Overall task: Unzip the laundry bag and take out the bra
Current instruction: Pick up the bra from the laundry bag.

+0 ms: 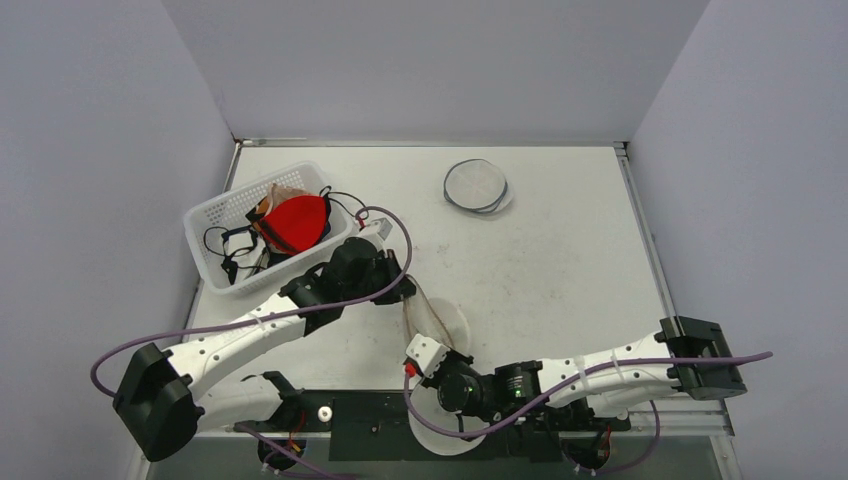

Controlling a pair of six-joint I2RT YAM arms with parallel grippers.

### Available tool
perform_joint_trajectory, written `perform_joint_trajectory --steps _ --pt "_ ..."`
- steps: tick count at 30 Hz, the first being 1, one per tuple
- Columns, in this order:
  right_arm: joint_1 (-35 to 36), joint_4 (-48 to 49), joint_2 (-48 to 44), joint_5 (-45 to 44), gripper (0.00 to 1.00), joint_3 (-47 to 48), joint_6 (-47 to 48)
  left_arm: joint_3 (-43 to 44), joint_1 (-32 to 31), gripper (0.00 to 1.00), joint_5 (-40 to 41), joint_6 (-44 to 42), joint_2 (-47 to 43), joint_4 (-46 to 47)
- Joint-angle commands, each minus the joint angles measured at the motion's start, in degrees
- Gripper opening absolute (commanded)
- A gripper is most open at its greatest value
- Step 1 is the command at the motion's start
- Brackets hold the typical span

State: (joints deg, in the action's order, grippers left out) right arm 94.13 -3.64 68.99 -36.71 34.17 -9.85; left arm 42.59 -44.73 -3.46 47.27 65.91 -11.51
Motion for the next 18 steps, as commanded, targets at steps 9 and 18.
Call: perform_joint_trajectory --steps 9,18 --pt "3.40 1.81 -1.65 9.14 0.05 0.84 0.17 7.56 4.52 0.00 5.67 -3.83 -2.30 5.13" --pt "5.33 7.81 -17.10 -13.72 0.05 -2.74 0.66 2.21 4.77 0.00 4.56 -3.37 4.79 8.95"
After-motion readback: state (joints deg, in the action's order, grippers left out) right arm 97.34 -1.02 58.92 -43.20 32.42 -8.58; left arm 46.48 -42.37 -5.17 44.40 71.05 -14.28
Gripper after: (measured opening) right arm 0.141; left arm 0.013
